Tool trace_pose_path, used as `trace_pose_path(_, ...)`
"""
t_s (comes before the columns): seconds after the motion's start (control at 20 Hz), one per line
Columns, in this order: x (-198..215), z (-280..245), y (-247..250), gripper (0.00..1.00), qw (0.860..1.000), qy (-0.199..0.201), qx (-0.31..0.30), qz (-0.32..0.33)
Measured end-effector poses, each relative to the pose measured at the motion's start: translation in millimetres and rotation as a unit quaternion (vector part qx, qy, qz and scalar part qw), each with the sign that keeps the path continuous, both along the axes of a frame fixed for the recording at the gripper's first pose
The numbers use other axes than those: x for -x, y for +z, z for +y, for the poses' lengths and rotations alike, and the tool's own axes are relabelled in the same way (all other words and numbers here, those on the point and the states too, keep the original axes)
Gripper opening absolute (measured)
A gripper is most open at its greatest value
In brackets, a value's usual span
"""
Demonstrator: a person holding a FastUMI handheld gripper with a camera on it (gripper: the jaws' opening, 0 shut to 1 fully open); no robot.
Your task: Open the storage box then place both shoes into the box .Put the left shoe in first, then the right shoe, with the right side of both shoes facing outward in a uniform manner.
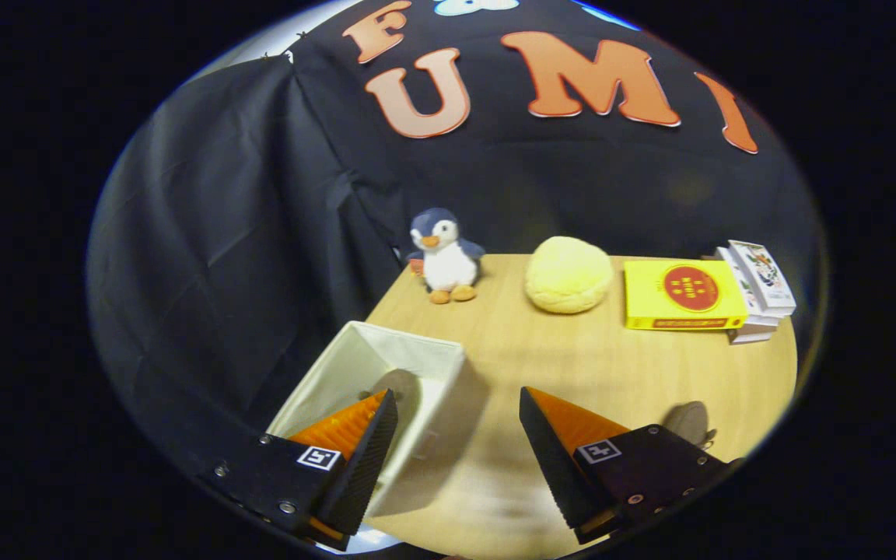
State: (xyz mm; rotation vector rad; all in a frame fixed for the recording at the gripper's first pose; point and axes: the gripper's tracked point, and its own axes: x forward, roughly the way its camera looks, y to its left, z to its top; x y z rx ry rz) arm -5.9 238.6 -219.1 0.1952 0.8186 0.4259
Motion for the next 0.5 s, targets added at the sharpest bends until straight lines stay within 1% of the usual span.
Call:
trace_pose_path(0.25, 18.9, -101.1, -41.9, 0.96, 0.997, -0.05, 0.057, 0.009)
trace_pose_path(0.5, 56.5, -180.4, -82.2, 0.96, 0.992, -0.068, 0.097, 0.04)
